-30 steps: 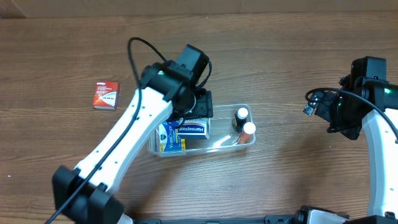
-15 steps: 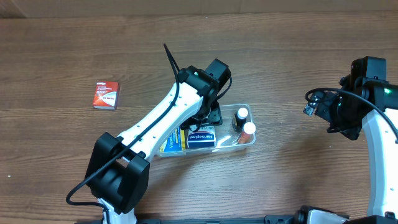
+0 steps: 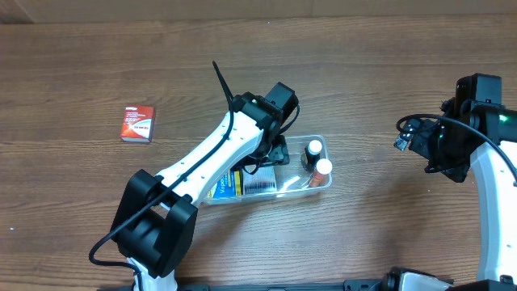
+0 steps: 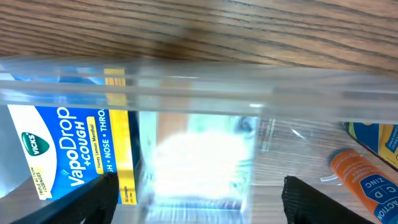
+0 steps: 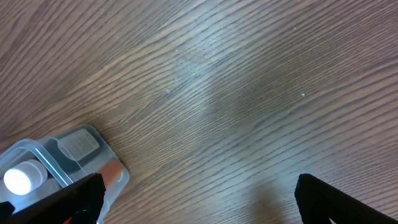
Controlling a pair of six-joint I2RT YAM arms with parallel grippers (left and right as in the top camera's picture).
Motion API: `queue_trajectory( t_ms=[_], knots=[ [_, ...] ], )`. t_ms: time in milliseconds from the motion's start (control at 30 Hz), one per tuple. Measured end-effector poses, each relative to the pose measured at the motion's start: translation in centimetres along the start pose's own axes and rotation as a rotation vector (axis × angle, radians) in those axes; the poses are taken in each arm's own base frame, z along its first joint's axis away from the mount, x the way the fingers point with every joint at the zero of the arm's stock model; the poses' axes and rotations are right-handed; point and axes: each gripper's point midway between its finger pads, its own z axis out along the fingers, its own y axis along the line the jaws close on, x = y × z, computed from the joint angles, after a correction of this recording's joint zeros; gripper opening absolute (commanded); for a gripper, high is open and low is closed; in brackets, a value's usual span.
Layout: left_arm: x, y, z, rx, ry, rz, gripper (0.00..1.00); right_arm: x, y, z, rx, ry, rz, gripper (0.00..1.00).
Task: Pack container
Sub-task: 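Place the Hansaplast box in the container beside the VapoDrops box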
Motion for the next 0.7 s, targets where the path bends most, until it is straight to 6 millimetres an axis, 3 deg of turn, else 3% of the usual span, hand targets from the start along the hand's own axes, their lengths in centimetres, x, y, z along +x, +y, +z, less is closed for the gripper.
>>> queue_trajectory(
  t_ms=[200,300,333,400,500,567,600,633,700],
  knots=[
    [-0.3,0.2,0.0,0.000,-0.001,0.034,0.86,0.0,0.0,0.0,0.000,0.000,-0.001,1.00],
    [0.6,1.1,-0.4,-0.036,0.037,0.075,0.90,0.0,0.0,0.0,0.000,0.000,0.000,1.00],
    [0.7,1.3,-1.2,-0.043,0.037,0.090,0.93,0.0,0.0,0.0,0.000,0.000,0.000,1.00],
    [-0.3,1.7,-5.4,-0.011,-0.059,0.111,0.94,0.0,0.0,0.0,0.000,0.000,0.000,1.00],
    [-1.8,6.2,-13.6,0.026,-0.266,0.036,1.00,0.0,0.0,0.0,-0.001,-0.001,0.000,0.99],
    [-3.3,12.6,-18.3,0.024,-0.401,-0.112,1.00,-0.1,0.0,0.0,-0.002,-0.003,0.000,1.00],
    [-3.9,15.3,-19.3,0.005,-0.433,-0.171,1.00,-0.2,0.1,0.0,-0.003,-0.007,-0.001,1.00],
    [-4.2,16.7,-19.6,-0.010,-0.446,-0.202,1.00,-0.2,0.1,0.0,-0.003,-0.007,-0.001,1.00],
    [-5.5,21.2,-19.0,-0.059,-0.421,-0.289,1.00,-0.1,0.1,0.0,-0.006,-0.006,-0.001,0.93]
  ],
)
